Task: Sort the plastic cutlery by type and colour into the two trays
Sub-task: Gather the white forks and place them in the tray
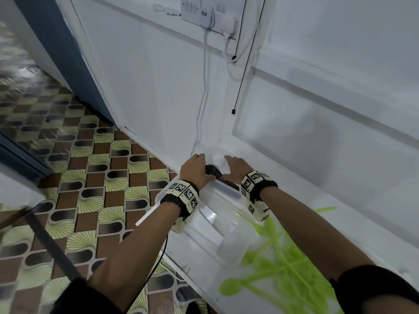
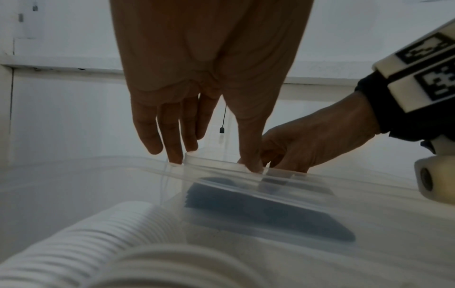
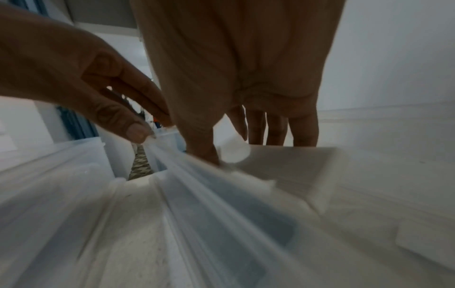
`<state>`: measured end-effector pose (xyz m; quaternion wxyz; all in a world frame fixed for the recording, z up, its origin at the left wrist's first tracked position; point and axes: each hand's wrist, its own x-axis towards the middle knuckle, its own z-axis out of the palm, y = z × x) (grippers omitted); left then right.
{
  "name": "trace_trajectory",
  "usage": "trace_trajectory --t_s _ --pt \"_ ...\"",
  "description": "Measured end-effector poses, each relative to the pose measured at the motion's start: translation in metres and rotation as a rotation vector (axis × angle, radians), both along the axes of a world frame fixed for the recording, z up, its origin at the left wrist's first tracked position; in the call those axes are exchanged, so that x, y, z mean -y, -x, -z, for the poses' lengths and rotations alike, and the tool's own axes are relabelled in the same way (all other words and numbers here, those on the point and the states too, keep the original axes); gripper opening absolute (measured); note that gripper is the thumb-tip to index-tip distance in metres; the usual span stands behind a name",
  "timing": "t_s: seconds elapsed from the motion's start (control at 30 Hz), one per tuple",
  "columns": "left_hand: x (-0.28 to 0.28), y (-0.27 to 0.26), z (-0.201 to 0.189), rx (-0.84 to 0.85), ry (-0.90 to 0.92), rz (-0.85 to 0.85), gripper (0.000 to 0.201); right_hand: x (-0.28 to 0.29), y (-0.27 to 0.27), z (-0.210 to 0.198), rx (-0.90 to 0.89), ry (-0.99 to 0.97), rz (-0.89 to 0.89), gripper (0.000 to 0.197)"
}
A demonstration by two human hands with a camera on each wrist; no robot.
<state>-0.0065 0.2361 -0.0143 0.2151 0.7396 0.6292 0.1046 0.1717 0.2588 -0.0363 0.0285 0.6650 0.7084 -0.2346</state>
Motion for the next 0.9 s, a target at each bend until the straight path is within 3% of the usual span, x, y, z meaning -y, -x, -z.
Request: trace_trajectory --t_s 0.3,0.53,0.67,0.9 --pt "-0.002 0.001 0.001 -0.012 -0.002 -0.004 0.061 -0.001 0.013 -0.003 -0.002 -0.175 0.024 0.049" --pt "-0.003 0.001 -0.001 0.002 0.011 -0.025 0.065 -0.003 0.012 -0.003 0.026 -0.151 0.030 0.018" --pt "-0.004 -0.001 -0.003 -0.027 -0.002 -0.020 0.065 -0.010 0.010 0.009 0.032 -0.132 0.128 0.016" --pt "-0.002 -0.001 -0.003 -0.039 -0.007 0.001 0.065 -0.008 0.021 0.004 0.122 -0.170 0.066 0.022"
